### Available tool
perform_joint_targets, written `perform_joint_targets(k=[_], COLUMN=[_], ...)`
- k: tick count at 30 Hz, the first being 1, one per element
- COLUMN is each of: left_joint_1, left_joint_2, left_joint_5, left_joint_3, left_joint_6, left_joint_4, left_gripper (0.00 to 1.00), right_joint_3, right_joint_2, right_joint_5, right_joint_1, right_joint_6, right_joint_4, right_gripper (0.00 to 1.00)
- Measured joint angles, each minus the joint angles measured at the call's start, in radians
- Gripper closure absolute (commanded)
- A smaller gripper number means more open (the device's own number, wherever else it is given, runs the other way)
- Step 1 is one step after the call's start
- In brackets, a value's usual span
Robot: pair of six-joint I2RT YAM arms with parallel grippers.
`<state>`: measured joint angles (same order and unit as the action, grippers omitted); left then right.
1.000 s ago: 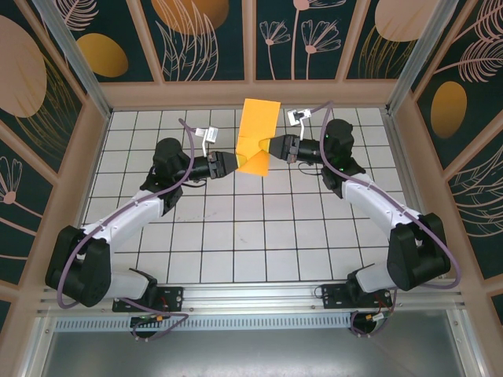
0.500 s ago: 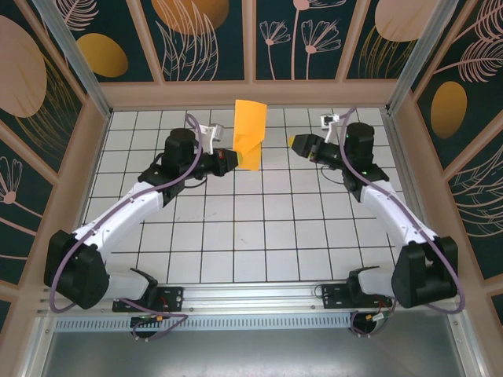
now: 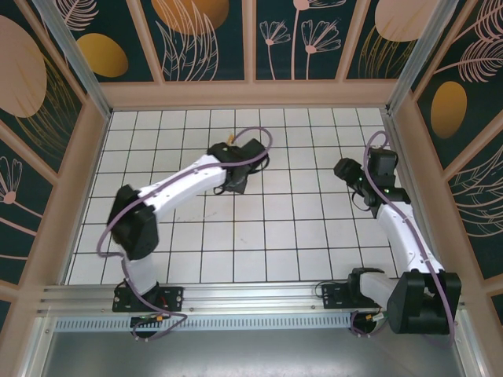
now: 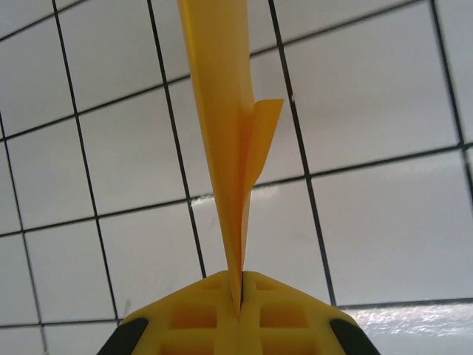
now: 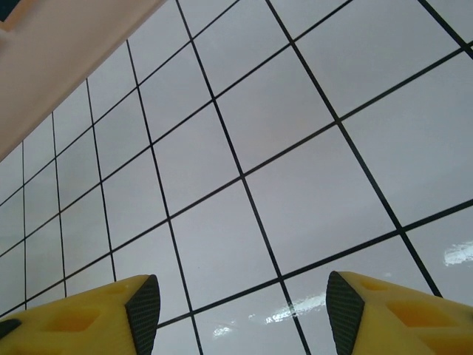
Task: Fold a paper plane with a square sheet of paper (fold left side to right side)
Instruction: Turn over the paper at the center of the table.
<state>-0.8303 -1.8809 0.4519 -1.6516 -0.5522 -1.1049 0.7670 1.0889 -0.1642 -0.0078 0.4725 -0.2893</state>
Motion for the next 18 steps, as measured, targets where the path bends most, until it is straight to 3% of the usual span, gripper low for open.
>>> perform_joint_targets(k=[7, 13, 16, 18], left_joint_1=[-0.095, -0.103, -0.101, -0.101], left_joint_2=[-0.252, -0.381, -0.42, -0.43], left_joint_5=[-0.018, -0.06, -0.062, -0.058], left_joint_3=[-0.24, -0.318, -0.327, -0.327], left_joint_6=[-0.018, -0.017, -0.016, -0.018], left_joint_4=[-0.182, -0.216, -0.226, -0.232], left_gripper=[1.0, 0.95, 0.86, 0.68], right_joint_3=[-0.004, -0.027, -0.04, -0.05], right_joint_2=[-0.019, -0.048, -0.048, -0.048], right_joint_5=[-0.009, -0.047, -0.063, -0.074], right_joint_1=[-0.035, -0.072, -0.08, -0.081], right_joint_6=[-0.004, -0.006, -0.008, -0.008], right_joint_4=[-0.003, -0.006, -0.006, -0.006], right_gripper=[0.36, 0.36, 0.36, 0.36])
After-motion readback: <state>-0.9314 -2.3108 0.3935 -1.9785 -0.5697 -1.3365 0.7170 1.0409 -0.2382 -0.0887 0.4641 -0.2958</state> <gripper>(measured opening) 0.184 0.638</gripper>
